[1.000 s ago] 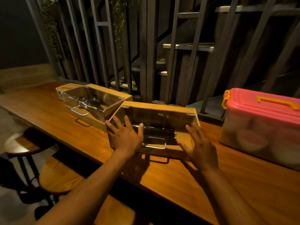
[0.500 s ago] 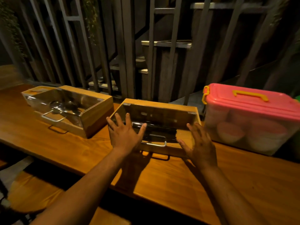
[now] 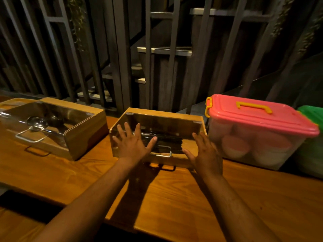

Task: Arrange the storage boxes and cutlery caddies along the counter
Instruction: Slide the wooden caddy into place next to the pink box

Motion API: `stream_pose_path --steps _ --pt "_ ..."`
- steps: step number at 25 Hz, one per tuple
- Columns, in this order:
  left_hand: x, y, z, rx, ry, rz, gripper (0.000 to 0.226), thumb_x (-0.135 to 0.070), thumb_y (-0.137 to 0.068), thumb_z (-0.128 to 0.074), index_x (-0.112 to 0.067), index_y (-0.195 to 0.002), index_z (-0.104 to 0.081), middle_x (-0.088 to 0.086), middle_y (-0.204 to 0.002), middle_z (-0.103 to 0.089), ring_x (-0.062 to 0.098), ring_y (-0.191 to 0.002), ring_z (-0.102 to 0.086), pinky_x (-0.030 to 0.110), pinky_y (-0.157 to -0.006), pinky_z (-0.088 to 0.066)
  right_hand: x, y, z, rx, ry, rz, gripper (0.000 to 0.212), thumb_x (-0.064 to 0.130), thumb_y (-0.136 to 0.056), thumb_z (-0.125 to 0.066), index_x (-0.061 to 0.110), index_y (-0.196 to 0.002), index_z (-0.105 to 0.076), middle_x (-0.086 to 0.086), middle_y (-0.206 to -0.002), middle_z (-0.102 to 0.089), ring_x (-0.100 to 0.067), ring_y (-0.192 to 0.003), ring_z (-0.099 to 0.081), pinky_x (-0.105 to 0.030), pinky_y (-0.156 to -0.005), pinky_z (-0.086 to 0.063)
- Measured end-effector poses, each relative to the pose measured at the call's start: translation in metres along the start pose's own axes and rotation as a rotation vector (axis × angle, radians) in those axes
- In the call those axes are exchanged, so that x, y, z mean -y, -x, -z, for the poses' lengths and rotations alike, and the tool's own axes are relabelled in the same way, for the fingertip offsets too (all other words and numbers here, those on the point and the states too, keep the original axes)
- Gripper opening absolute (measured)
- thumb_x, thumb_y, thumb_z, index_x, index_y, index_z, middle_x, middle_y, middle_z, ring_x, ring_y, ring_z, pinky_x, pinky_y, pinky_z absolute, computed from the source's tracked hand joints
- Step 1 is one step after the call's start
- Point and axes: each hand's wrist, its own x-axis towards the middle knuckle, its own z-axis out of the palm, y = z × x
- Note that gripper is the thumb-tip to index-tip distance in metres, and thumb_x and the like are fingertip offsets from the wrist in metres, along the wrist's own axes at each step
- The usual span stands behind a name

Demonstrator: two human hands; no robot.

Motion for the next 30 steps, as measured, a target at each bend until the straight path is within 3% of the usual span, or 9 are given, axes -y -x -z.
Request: stream_pose_path --steps 8,14,21,30 --pt "-0.019 -0.023 -0.014 0.014 0.010 0.025 0.123 -0.101 -0.062 -0.024 -0.026 -0.159 -0.006 0.020 -0.166 0.007 0.045 -0.149 0.015 0.068 -0.116 0.000 -0.009 -0.027 -0.006 -0.024 0.164 -0.011 0.070 0.063 -0.087 -0.056 0.032 -0.147 -0.040 0.002 -0.157 -0.036 -0.029 -0.130 -0.041 -0.050 -0.100 -0.044" --pt "-0.015 -0.054 -0.016 0.076 -0.016 -0.057 0.127 -0.101 -0.057 -0.018 -0.026 -0.159 -0.006 0.019 -0.166 0.005 0.045 -0.150 0.013 0.068 -0.118 -0.007 -0.010 -0.029 -0.019 -0.081 0.140 -0.047 0.067 0.059 -0.084 -0.062 0.029 -0.143 -0.047 -0.001 -0.152 -0.045 -0.032 -0.122 -0.045 -0.051 -0.093 -0.047" --pt "-0.025 -0.057 -0.030 -0.007 0.008 -0.043 0.122 -0.100 -0.062 -0.022 -0.026 -0.158 -0.009 0.019 -0.166 0.002 0.044 -0.150 0.010 0.069 -0.117 -0.006 -0.017 -0.040 -0.019 -0.113 0.331 -0.033 0.068 0.065 -0.082 -0.058 0.030 -0.140 -0.051 -0.001 -0.148 -0.049 -0.031 -0.115 -0.049 -0.046 -0.088 -0.040" --pt "-0.026 -0.062 -0.028 0.025 -0.009 -0.043 0.122 -0.101 -0.063 -0.023 -0.026 -0.158 -0.008 0.019 -0.166 0.003 0.044 -0.150 0.011 0.069 -0.117 -0.007 -0.010 -0.044 -0.012 -0.047 0.289 -0.068 0.069 0.063 -0.087 -0.055 0.032 -0.147 -0.040 0.001 -0.156 -0.039 -0.030 -0.126 -0.042 -0.047 -0.099 -0.038"
